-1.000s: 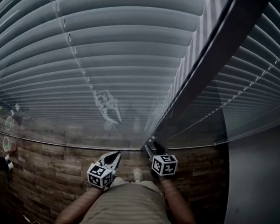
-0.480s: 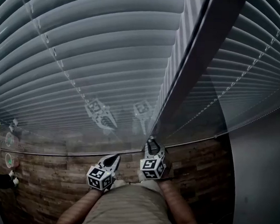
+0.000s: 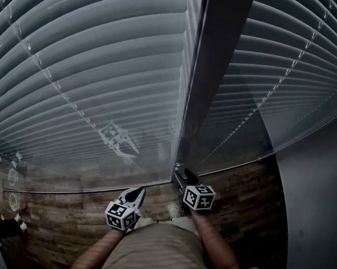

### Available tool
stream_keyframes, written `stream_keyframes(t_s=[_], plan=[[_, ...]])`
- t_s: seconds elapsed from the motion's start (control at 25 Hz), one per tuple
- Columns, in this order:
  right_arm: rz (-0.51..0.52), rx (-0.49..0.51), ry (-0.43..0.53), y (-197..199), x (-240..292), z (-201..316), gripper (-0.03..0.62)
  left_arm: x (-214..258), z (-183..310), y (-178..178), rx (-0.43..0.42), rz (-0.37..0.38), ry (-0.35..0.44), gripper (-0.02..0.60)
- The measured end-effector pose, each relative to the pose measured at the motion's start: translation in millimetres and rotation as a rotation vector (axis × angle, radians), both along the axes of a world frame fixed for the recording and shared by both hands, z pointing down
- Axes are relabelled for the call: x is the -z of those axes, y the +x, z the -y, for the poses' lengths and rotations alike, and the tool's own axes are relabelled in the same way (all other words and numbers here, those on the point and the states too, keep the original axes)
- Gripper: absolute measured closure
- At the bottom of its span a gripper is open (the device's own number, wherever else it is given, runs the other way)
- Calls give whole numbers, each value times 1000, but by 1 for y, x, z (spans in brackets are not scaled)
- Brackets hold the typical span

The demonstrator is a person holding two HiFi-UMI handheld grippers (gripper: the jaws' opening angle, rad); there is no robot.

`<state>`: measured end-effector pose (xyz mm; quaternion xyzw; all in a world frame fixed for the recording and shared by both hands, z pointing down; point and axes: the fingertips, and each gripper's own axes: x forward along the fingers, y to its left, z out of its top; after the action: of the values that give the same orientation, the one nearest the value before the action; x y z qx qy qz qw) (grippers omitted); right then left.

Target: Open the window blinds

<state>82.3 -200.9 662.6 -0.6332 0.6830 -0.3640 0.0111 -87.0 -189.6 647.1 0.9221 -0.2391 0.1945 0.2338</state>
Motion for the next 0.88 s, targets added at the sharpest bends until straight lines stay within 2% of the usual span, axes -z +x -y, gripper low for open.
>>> stream_keyframes(t_s=[0.08,0.2,0.24,0.32,0.36,0.4,0.52,0.56,0.6,0.68,0.76,0.8,0.88], plan=[[147,-26,29,4,0,2,367,-2,0,-1,5,6,-4,569],[318,-20,54,1,5,8,422,2,-2,2,7,10,-6,569],[353,-16,49,-1,7,9,456,4,-4,3,7,10,-6,569],[346,-3,35,-3,9,7,464,6,-8,4,7,13,-5,569],[269,16,28,-5,9,7,465,5,-9,4,7,15,-4,569],[114,46,20,-7,10,7,465,4,-10,3,8,16,-3,569],[-610,164,-14,-17,21,12,465,9,-7,4,12,15,-3,569],[-760,183,-21,-19,25,11,465,12,-8,6,13,13,-3,569],[-827,188,-21,-20,28,10,465,16,-9,8,13,11,-2,569],[-826,185,-12,-21,29,8,465,18,-11,10,11,9,1,569],[-738,184,7,-28,27,10,465,15,-11,4,14,7,-2,569],[-649,180,19,-31,25,10,462,14,-11,1,15,6,-4,569],[-394,149,39,-31,22,7,447,11,-11,-3,14,5,1,569]])
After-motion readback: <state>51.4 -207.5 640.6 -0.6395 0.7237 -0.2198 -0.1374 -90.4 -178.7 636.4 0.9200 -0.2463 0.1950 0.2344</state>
